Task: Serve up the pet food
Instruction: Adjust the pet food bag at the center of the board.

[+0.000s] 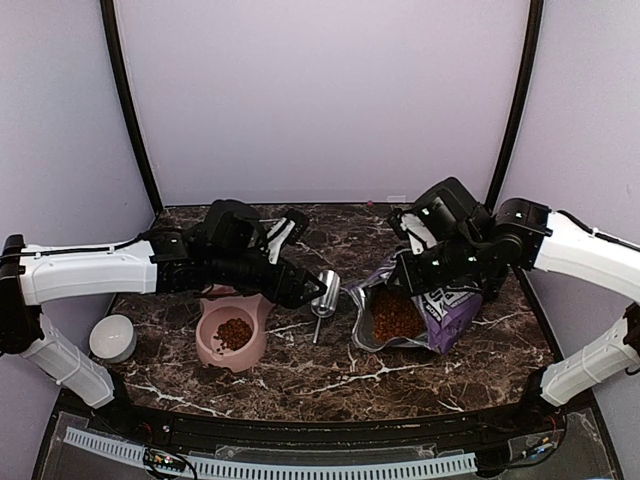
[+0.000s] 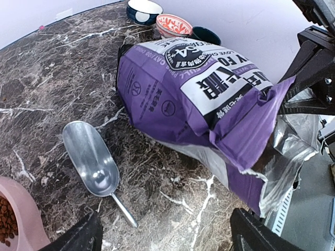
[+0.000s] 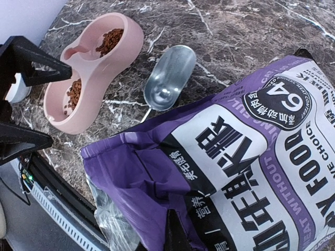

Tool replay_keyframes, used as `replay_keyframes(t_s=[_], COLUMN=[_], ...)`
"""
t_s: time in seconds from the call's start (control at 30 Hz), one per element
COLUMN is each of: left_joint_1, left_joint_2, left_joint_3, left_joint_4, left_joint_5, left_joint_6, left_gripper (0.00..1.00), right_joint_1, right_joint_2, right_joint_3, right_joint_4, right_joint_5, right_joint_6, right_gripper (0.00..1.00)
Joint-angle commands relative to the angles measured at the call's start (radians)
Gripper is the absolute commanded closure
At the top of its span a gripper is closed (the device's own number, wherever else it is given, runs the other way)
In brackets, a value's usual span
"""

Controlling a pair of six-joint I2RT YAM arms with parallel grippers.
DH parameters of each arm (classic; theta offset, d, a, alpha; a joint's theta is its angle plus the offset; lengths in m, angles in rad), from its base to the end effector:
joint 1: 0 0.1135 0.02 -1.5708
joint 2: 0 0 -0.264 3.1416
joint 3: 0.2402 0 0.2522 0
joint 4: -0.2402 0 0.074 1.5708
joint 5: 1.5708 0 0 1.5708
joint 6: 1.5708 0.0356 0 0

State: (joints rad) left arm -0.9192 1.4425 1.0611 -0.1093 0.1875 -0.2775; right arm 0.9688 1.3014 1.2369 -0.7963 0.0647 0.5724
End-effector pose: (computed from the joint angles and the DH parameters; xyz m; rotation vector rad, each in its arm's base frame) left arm 0.1961 -0.2680 0.2885 0.8052 2.0326 -0.9067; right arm 0.1545 0.2208 0.3290 -0.4675 2.4816 0.5934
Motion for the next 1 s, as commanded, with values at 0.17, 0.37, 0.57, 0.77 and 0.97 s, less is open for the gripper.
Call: replay_keyframes(t_s=[0.17, 0.37, 0.57, 0.77, 0.97], left_joint_1=[-0.001, -0.001, -0.001, -0.003, -0.004], left_joint_2=[-0.108, -0.177, -0.192, -0.191, -0.161], left_joint_3=[0.036, 0.016, 0.052, 0.086, 0.110], left_joint_4=[0.012, 0.051, 0.047, 0.075, 0.107], left_joint_5=[0.073, 0.122, 0.212, 0.297, 0.335], left_joint_6=[0.101, 0.171, 0.205, 0.204, 0.214], left_gripper=[0.14, 0.15, 0.18, 0.22, 0.22], right_joint_1=[0.026, 0.027, 0.026, 0.027, 0.014], right_joint_2=[-0.055, -0.103, -0.132, -0.127, -0.086], right_joint_3=[0.181, 0.232, 0.318, 0.438, 0.510], right_joint_4=[0.041, -0.005, -0.075, -0.158, -0.182], right_joint_5=[-0.196, -0.247, -0.313, -0.340, -0.302], right_joint_6=[-0.067, -0.130, -0.175, -0.203, -0.239], right_gripper=[1.00, 1.00, 1.00, 1.00, 1.00])
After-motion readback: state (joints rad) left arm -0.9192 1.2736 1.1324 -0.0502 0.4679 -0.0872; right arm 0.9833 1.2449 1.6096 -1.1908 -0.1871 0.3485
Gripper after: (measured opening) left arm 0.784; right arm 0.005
